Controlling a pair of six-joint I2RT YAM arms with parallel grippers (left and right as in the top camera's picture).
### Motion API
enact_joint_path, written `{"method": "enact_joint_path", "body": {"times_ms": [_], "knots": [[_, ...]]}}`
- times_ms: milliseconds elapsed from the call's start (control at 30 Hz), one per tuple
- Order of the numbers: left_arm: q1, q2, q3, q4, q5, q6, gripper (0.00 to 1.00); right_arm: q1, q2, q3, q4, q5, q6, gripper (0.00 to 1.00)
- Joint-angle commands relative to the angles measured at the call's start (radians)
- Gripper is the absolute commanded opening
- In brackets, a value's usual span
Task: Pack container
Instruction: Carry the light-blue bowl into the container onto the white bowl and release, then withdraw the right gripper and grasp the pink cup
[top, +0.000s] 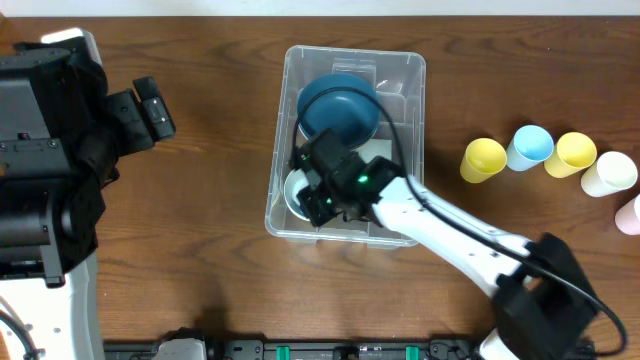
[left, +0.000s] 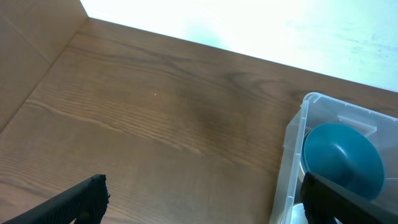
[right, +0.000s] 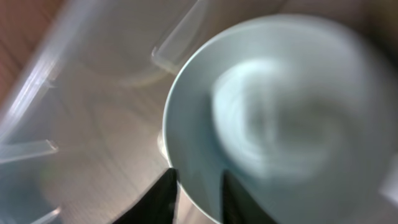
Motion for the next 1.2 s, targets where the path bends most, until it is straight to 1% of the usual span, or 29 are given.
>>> {"method": "enact_joint_path", "body": {"times_ms": [0, 67, 200, 267, 333, 433, 567, 667, 733, 800, 1000, 1167], "knots": [[0.003, 0.0, 0.002, -0.002, -0.012, -0.002, 0.98, -0.062, -0.158, 0.053, -0.006, 0.056, -0.012, 0.36], [0.003, 0.0, 0.002, -0.002, -0.012, -0.002, 0.98, -0.116, -0.235, 0.055, -0.023, 0.105, 0.018, 0.47], [0.003, 0.0, 0.002, -0.002, -0.012, -0.002, 0.98, -0.302, -0.388, 0.055, -0.09, 0.23, 0.08, 0.58], [0.003, 0.0, 0.002, -0.002, -0.012, -0.002, 0.98, -0.428, -0.446, 0.055, -0.13, 0.288, 0.109, 0.63], [0.003, 0.0, 0.002, -0.002, -0.012, -0.002, 0.98, -0.572, -0.482, 0.055, -0.178, 0.336, 0.148, 0.71], [0.003, 0.0, 0.002, -0.002, -0.012, -0.002, 0.98, -0.808, -0.498, 0.055, -0.261, 0.347, 0.225, 0.75], [0.003, 0.0, 0.002, -0.002, -0.012, -0.002, 0.98, -1.146, -0.463, 0.054, -0.35, 0.329, 0.315, 0.83], [0.003, 0.0, 0.002, -0.002, -0.012, -0.002, 0.98, -1.336, -0.415, 0.054, -0.35, 0.231, 0.351, 0.83], [0.003, 0.0, 0.002, -0.002, -0.012, -0.002, 0.98, -1.439, -0.374, 0.054, -0.342, 0.201, 0.371, 0.82], [0.003, 0.0, 0.002, -0.002, -0.012, -0.002, 0.98, -1.51, -0.33, 0.054, -0.334, 0.199, 0.373, 0.81], [0.003, 0.0, 0.002, -0.002, -0.012, -0.002, 0.98, -1.63, -0.164, 0.054, -0.318, 0.204, 0.38, 0.8], [0.003, 0.0, 0.002, -0.002, -0.012, -0.002, 0.98, -1.678, -0.045, 0.054, -0.263, 0.203, 0.38, 0.79]]}}
